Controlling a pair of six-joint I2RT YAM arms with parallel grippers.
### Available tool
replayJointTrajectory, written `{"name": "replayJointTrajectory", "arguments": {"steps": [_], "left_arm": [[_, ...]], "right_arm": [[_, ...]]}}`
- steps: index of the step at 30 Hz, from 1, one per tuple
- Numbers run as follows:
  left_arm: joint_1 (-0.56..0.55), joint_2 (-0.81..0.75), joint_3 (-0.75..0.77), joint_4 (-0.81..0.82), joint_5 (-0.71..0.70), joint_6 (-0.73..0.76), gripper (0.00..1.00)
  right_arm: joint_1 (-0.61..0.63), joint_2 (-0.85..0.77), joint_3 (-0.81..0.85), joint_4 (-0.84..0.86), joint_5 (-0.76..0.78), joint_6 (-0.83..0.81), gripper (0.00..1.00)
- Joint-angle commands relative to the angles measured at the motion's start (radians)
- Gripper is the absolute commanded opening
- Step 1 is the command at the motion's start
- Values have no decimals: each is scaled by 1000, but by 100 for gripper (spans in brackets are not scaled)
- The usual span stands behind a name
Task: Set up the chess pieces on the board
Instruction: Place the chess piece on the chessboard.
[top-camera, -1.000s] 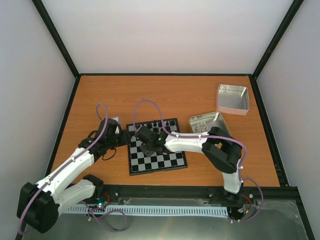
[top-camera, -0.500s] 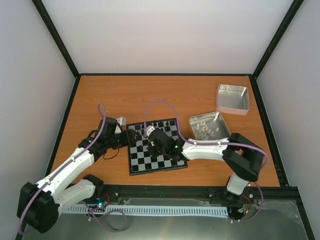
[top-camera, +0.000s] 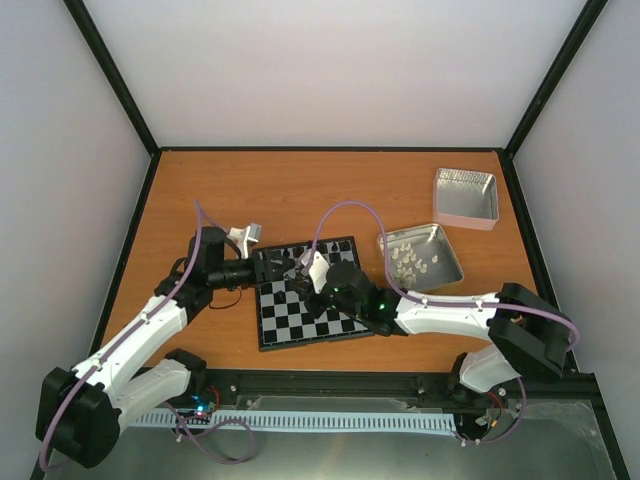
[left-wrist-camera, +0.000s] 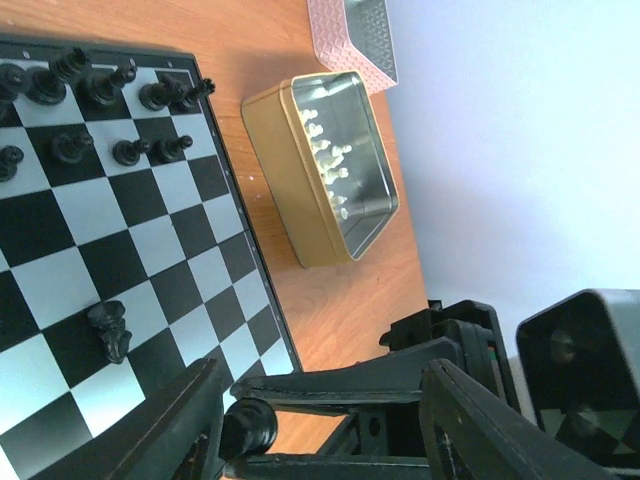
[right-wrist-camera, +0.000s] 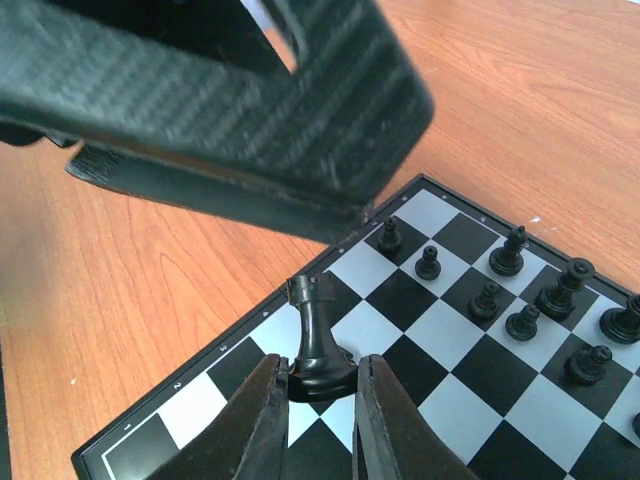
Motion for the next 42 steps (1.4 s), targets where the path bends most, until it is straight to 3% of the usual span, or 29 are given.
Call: {"name": "replayJointTrajectory", "arguments": {"steps": [1,7,12,20,23,26,29,32,34,42], "left_arm": [[13,4,-36,65,67,-39,56],[14,2,-12,-4,6,-15,56],[14,26,-19,22,75,-25,37],[14,14,-9,5,52,-12,10],[14,15,4,-11,28,4,3],[14,11,43,-99,-92,50,3],[14,14,100,-211,-362,118,3],[14,44,141,-271,-650,150,3],[14,90,169,-275,-760,157,3],[11,390,321,-275,-907,178,2]], "right_arm": [[-2,-38,-21,83,-21,-12,16],[-2,-62,-35,96,4,-10,16],[-2,-58,-34,101,4,-6,16],[-2,-54,-31,96,5,-6,17],[-2,-51,-21,78,17,11,26],[-2,-45,-2,27,43,37,43],[-4,-61,-28,19,81,77,53],[-5,-81,-63,10,109,121,54],[-5,-94,-83,-1,112,150,54],[-5,-149,-156,-11,132,210,54]]}}
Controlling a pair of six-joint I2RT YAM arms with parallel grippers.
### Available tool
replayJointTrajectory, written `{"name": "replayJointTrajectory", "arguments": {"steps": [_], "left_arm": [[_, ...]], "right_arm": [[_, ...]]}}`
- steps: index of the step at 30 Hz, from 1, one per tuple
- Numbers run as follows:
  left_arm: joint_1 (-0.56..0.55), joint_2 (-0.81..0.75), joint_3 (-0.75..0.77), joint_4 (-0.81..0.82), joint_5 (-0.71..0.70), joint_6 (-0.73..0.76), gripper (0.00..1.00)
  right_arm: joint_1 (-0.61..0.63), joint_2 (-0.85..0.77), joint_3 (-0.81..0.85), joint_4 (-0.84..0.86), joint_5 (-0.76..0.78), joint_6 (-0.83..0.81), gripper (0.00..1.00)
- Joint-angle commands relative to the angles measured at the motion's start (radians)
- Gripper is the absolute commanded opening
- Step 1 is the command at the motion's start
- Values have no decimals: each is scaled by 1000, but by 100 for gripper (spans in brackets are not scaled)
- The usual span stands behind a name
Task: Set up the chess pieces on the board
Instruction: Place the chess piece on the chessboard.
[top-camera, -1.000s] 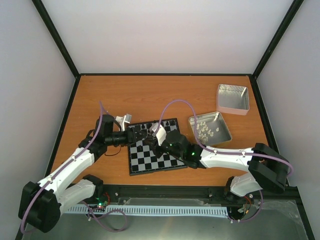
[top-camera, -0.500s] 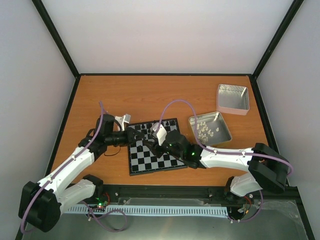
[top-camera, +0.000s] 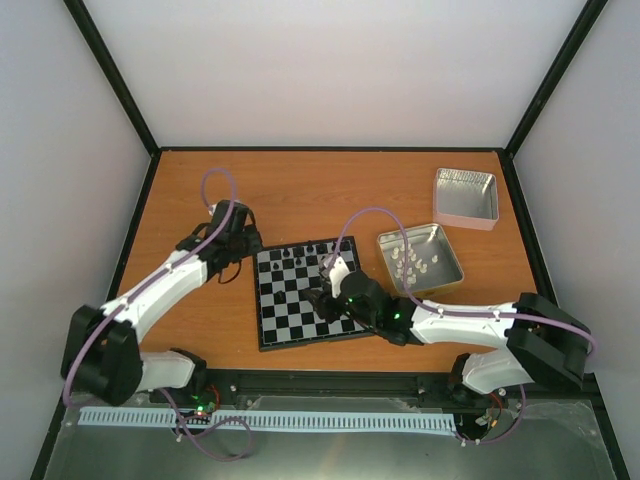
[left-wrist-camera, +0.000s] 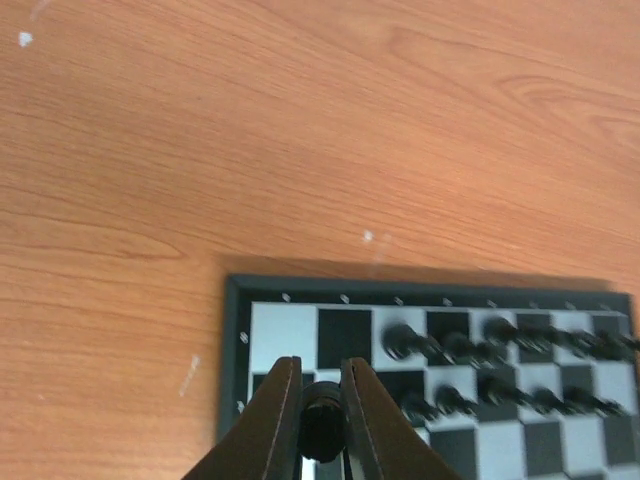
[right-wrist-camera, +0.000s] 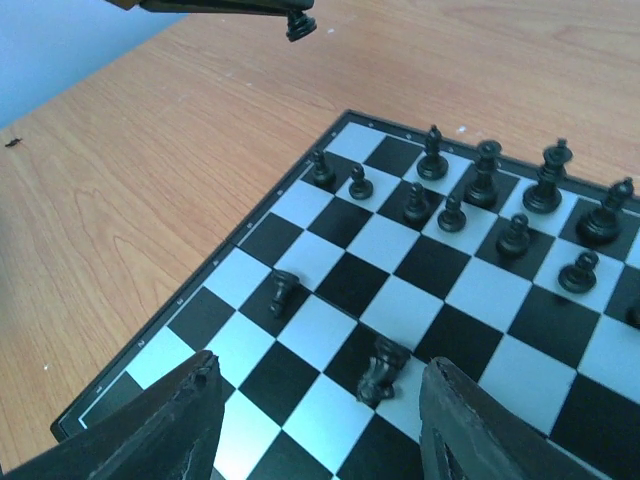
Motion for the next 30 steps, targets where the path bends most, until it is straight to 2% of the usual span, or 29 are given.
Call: {"name": "replayJointTrajectory", "arguments": {"steps": [1,13,21,30], "left_arm": [[2,128,88,-33,-155,48,3],[-60,359,149,20,-141,77,5],[-77,399,139,47,-200,73,5],[-78,436,117,78,-182,86,5]], "right_arm": [[-4,-50,-36,4,40,48,54],[-4,-65,-69,10,39,62,54],[-4,-49,-69,11,23,73,54],[-4,-32,-56,5,24,68,54]]}}
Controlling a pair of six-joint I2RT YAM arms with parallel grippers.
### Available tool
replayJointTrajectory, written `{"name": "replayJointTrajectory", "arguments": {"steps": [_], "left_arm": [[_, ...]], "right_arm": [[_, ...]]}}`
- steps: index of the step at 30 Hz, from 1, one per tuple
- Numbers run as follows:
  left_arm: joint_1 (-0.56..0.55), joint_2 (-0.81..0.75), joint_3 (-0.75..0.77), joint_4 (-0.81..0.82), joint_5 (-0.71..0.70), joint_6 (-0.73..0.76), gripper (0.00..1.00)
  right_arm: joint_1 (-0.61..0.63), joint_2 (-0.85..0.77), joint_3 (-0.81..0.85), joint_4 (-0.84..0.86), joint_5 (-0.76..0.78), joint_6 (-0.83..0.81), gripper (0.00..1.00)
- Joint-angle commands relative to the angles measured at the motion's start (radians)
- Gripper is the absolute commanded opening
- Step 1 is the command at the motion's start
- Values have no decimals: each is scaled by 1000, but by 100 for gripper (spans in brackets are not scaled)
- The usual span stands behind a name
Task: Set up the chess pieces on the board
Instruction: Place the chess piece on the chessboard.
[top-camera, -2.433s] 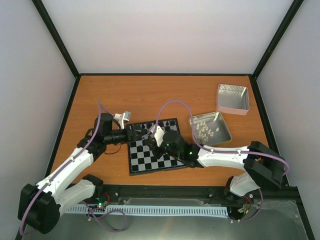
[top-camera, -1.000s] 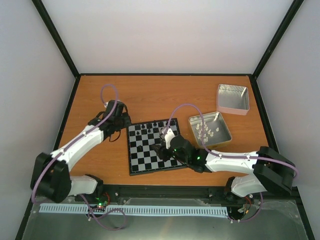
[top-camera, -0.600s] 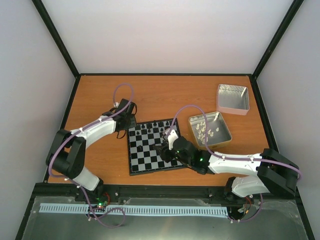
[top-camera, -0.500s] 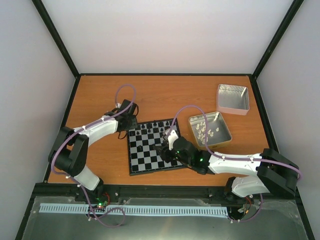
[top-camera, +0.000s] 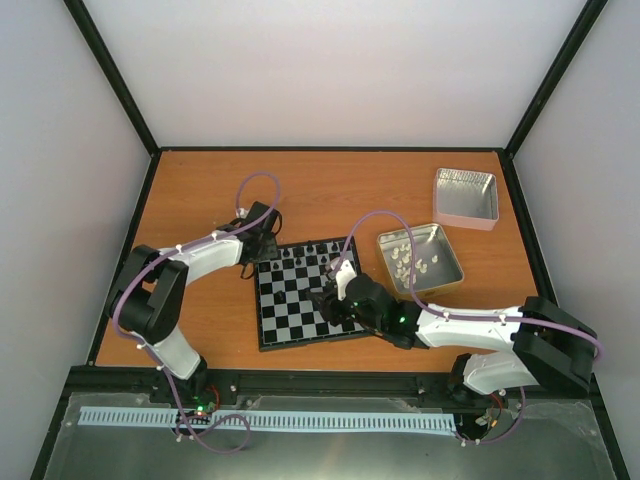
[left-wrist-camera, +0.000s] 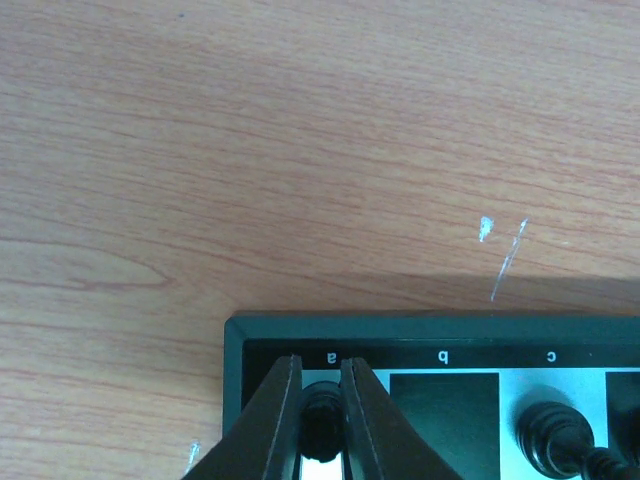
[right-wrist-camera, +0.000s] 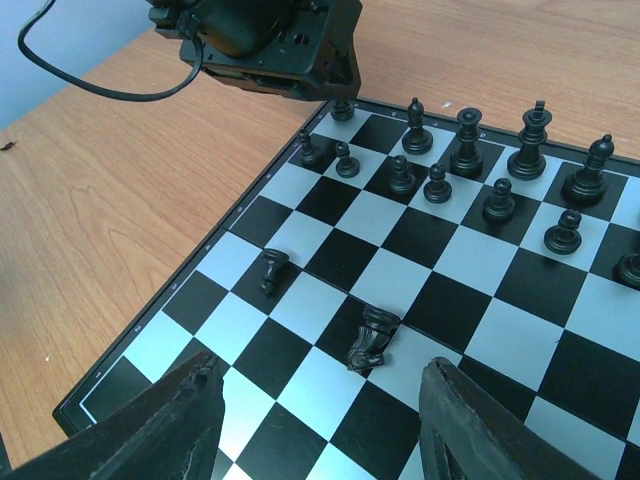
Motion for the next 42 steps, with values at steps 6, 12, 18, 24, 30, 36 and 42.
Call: {"name": "replayJointTrajectory", "arguments": {"steps": [6,12,18,24,30,36,42], "left_arm": [[-10,6,10,15,4,24,9],[-10,-40,-7,5,16,27,10],[-10,-42,-8,-3,15,25,11],[-10,-38,-20,4,14,27,15],[-10,-26,-14,-3,14,26,20],[-10,-87,7,-38,13,31,33],[-10,-209,19,-71,-1,25,38]], "right_arm": [[-4,29,11,6,3,11,54],[-4,29,10,8,12,14,54],[-4,35,15,7,10,15,54],[-4,30,13,1,14,18,54],[-4,30,14,-4,16,20,54],[-4,41,51,-64,27,41,54],[-4,147,210,-332,55,146,54]]}}
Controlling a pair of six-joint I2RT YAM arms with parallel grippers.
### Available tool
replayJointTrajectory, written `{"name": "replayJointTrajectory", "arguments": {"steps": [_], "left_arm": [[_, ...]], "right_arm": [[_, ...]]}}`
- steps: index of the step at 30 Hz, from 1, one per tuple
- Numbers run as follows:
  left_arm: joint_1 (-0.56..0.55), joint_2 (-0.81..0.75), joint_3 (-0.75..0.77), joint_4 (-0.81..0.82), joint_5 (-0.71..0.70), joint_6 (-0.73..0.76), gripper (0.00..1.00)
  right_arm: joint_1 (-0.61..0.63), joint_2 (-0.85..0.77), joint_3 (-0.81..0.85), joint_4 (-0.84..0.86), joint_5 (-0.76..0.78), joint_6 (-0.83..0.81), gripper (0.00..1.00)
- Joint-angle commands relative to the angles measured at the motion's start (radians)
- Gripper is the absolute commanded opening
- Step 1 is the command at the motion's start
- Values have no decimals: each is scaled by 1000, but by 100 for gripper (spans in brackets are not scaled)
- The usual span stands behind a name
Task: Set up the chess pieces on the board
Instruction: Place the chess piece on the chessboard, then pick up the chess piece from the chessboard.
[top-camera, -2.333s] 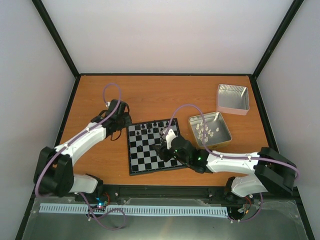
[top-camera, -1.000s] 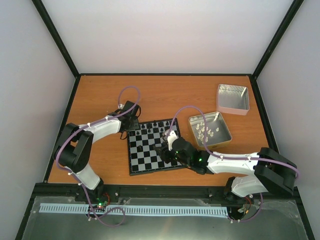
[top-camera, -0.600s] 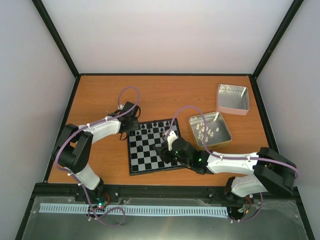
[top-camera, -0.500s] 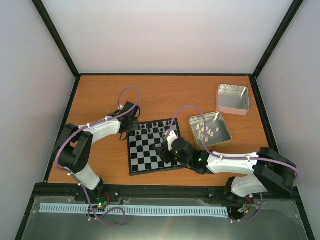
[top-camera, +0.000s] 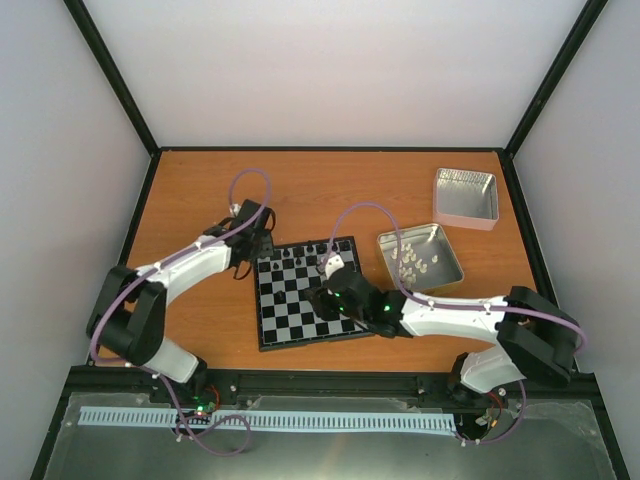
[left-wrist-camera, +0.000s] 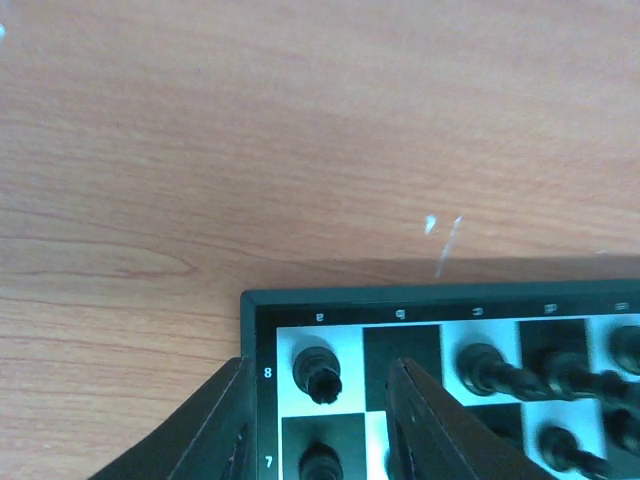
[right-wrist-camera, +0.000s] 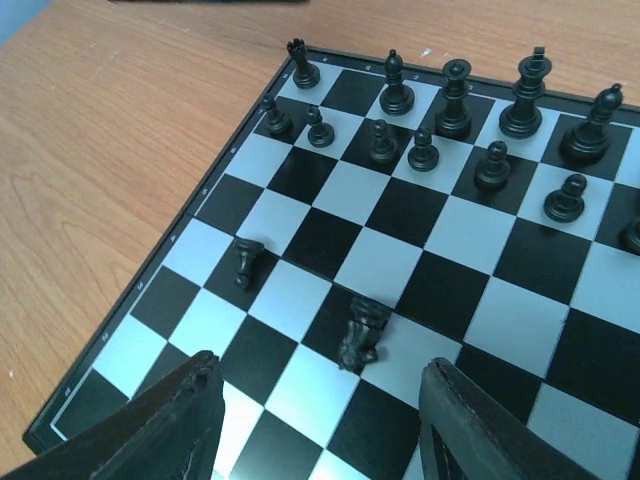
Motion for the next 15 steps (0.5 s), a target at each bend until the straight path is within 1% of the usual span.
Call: {"name": "replayJointTrajectory", "arguments": {"steps": [1,6,10,15], "left_arm": [[-8,-117,33,-32,-23,-2,39],[-8,-264,-20,-34,-12,-16,43],[-8,-392,-80,-37,7,-24,47],[-6,-512,-151,-40,41,-35,51]], "right_arm": [[-4,80,117,-201,32,108,54],[8,170,183,-292,26,163,53],[20,251,273,-407,56,181,52],[22,336,389,-520,76,212,51]]}}
